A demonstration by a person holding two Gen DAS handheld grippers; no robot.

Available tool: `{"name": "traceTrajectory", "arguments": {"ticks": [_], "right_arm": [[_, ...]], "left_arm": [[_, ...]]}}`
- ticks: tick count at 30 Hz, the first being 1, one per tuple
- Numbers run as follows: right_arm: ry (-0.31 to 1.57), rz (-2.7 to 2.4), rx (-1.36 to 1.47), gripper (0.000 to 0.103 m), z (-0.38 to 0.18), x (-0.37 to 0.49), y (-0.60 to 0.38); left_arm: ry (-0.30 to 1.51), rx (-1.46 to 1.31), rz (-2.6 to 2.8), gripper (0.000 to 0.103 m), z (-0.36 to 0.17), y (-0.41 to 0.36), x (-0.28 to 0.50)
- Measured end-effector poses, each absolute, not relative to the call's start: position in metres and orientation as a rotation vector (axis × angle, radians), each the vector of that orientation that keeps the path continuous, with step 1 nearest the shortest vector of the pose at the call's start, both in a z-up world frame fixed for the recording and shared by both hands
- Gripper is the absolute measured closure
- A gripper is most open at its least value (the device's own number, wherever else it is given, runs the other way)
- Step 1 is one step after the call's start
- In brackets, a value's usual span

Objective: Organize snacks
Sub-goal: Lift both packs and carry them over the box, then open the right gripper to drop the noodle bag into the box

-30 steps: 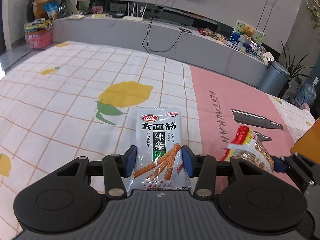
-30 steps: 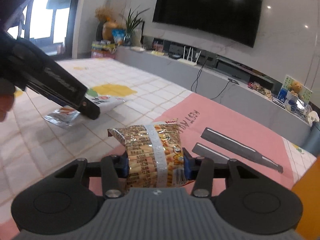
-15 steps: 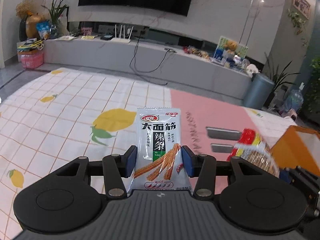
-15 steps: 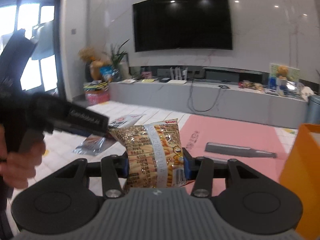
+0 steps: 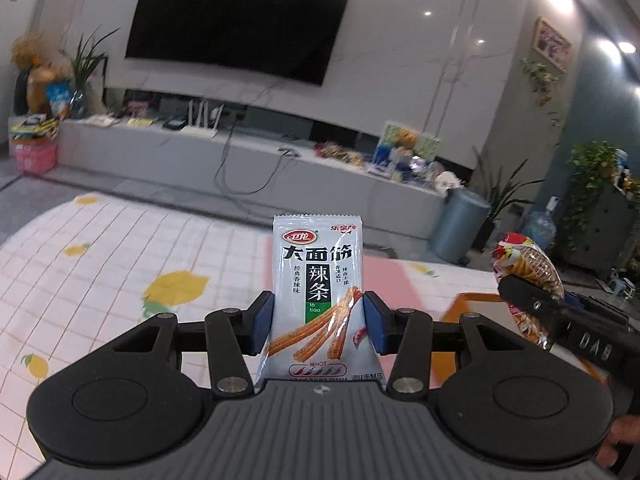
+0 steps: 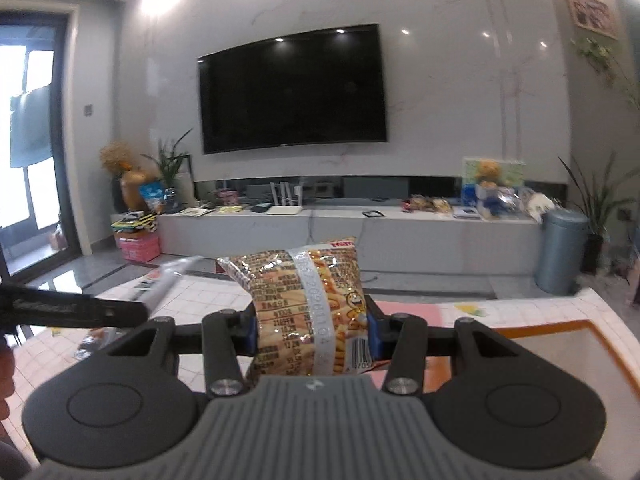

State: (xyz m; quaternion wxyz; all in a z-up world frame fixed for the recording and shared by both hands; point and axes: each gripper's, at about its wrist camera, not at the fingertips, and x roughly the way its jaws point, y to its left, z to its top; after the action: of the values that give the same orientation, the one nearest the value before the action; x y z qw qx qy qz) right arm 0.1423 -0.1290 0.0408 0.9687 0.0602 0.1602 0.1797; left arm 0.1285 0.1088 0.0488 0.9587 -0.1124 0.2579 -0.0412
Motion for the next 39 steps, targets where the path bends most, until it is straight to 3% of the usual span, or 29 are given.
{"name": "traceTrajectory", "arguments": {"ticks": [6, 12, 21, 30, 33, 36, 39], "right_arm": [[0.45, 0.217, 0.252, 0.057, 0.049, 0.137, -0.217], [0.601, 0.141, 0.307, 0.057, 0.013, 0.167, -0.273], [0.775, 0.2, 0.417, 0.057, -0.035, 0.23, -0.294], [0.878, 0.16, 0.35, 0.056, -0.054, 0.277, -0.283], [0.878, 0.158, 0.335, 0.052, -0.055, 0.283, -0.279], [0.858, 0.182, 0.372, 0.026, -0.054, 0.282, -0.28], [0.831, 0.175, 0.38, 0.022, -0.047, 0.276, -0.283]], "left_arm": [[0.539, -0.263, -0.15, 0.049, 0.059, 0.073, 0.123], [0.568, -0.235, -0.244, 0.049, 0.051, 0.026, 0.135], [0.619, -0.231, -0.37, 0.049, 0.025, -0.024, 0.17], [0.648, -0.244, -0.416, 0.049, 0.003, -0.042, 0.187], [0.654, -0.248, -0.424, 0.049, 0.0, -0.04, 0.187], [0.664, -0.252, -0.419, 0.049, -0.002, -0.042, 0.186], [0.672, -0.258, -0.419, 0.049, -0.002, -0.041, 0.18]]}}
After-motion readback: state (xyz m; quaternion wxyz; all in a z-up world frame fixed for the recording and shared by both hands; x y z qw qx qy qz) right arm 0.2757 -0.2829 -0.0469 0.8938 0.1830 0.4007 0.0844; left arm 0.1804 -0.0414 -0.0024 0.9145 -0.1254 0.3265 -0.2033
